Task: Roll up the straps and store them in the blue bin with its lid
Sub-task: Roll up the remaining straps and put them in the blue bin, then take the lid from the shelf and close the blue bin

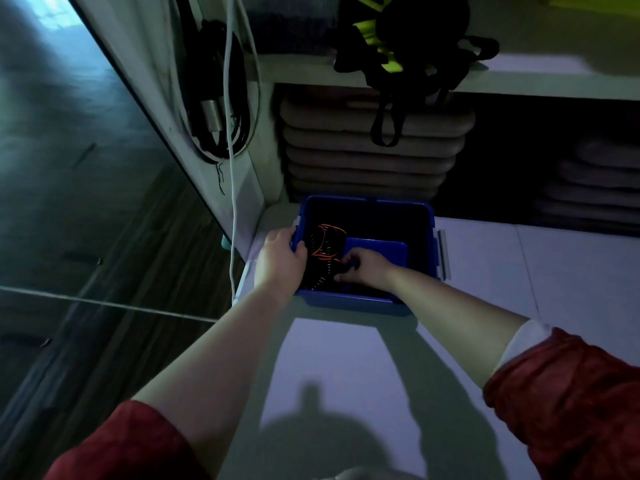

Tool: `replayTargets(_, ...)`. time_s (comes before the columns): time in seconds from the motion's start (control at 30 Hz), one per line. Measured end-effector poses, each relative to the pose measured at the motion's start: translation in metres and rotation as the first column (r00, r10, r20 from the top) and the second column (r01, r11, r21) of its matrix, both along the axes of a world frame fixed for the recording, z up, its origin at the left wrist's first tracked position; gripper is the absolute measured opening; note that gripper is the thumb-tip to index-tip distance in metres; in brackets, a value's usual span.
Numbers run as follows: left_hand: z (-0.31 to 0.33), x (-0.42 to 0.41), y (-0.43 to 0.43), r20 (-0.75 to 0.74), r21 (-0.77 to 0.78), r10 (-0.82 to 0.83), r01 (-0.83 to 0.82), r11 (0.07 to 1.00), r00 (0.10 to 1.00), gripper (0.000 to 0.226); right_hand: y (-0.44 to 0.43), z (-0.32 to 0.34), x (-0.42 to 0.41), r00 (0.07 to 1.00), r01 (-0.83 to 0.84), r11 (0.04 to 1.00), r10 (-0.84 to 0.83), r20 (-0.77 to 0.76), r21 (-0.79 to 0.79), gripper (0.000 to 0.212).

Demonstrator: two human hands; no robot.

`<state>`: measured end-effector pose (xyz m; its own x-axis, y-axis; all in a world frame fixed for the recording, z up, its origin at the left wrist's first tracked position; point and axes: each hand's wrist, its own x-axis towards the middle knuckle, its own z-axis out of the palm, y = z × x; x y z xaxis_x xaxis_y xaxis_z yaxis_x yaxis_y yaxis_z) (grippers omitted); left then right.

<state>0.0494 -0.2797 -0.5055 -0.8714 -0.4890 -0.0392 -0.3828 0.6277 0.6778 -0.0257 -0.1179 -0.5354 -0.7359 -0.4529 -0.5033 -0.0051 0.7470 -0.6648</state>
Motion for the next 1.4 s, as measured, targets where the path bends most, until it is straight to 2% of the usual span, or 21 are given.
replayTargets(0.13, 0.003, 0.010, 0.006, 0.037, -0.023, -0.012, 0.013, 1.000, 0.999, 0.038, 0.014, 0.016, 0.009, 0.998, -0.012, 0.996, 0.006, -0.058, -0.094, 0.040)
replayTargets(0.23, 0.011, 0.018, 0.010, 0.060, -0.154, -0.047, 0.055, 0.986, 0.997, 0.043, 0.028, 0.027, 0.018, 0.990, -0.050, 0.989, 0.031, -0.136, -0.137, 0.036)
replayTargets(0.33, 0.024, 0.025, 0.017, 0.028, -0.227, -0.068, 0.073, 0.971, 0.997, 0.049, 0.049, 0.041, 0.027, 0.985, -0.079, 0.981, 0.050, -0.164, -0.175, 0.032)
replayTargets(0.5, 0.054, 0.028, 0.049, -0.015, -0.244, -0.153, 0.145, 0.959, 0.988, 0.047, 0.088, 0.073, 0.033, 0.972, -0.042, 0.983, -0.002, -0.235, -0.181, 0.021)
replayTargets(0.67, 0.103, 0.018, 0.097, -0.085, -0.260, -0.284, 0.253, 0.932, 0.955, 0.044, 0.136, 0.138, 0.019, 0.941, -0.013, 0.986, -0.044, -0.337, -0.164, 0.023)
replayTargets(0.77, 0.160, -0.001, 0.127, -0.147, -0.266, -0.367, 0.320, 0.909, 0.919, 0.045, 0.173, 0.204, 0.002, 0.881, -0.007, 0.990, -0.062, -0.469, -0.143, 0.027)
replayTargets(0.87, 0.235, -0.027, 0.154, -0.262, -0.330, -0.442, 0.351, 0.876, 0.858, 0.046, 0.206, 0.281, -0.014, 0.772, 0.010, 0.991, -0.094, -0.629, -0.135, 0.031)
replayTargets(1.03, 0.374, -0.061, 0.191, -0.411, -0.448, -0.526, 0.337, 0.828, 0.745, 0.047, 0.250, 0.421, -0.032, 0.489, 0.023, 0.991, -0.125, -0.864, -0.130, 0.032)
replayTargets(1.17, 0.460, -0.070, 0.212, -0.572, -0.459, -0.520, 0.278, 0.844, 0.634, 0.044, 0.281, 0.515, -0.038, 0.235, 0.080, 0.983, -0.183, -0.955, -0.168, 0.035)
replayTargets(1.3, 0.505, -0.080, 0.226, -0.630, -0.464, -0.517, 0.253, 0.849, 0.579, 0.045, 0.299, 0.578, -0.058, -0.049, 0.214, 0.954, -0.206, -0.977, -0.212, 0.043)
replayTargets(1.33, 0.511, -0.083, 0.228, -0.628, -0.471, -0.521, 0.250, 0.846, 0.578, 0.046, 0.301, 0.589, -0.064, -0.098, 0.261, 0.942, -0.191, -0.977, -0.211, 0.049)
replayTargets(1.4, 0.521, -0.089, 0.231, -0.618, -0.487, -0.527, 0.242, 0.839, 0.584, 0.046, 0.303, 0.610, -0.080, -0.133, 0.363, 0.916, -0.132, -0.982, -0.172, 0.063)
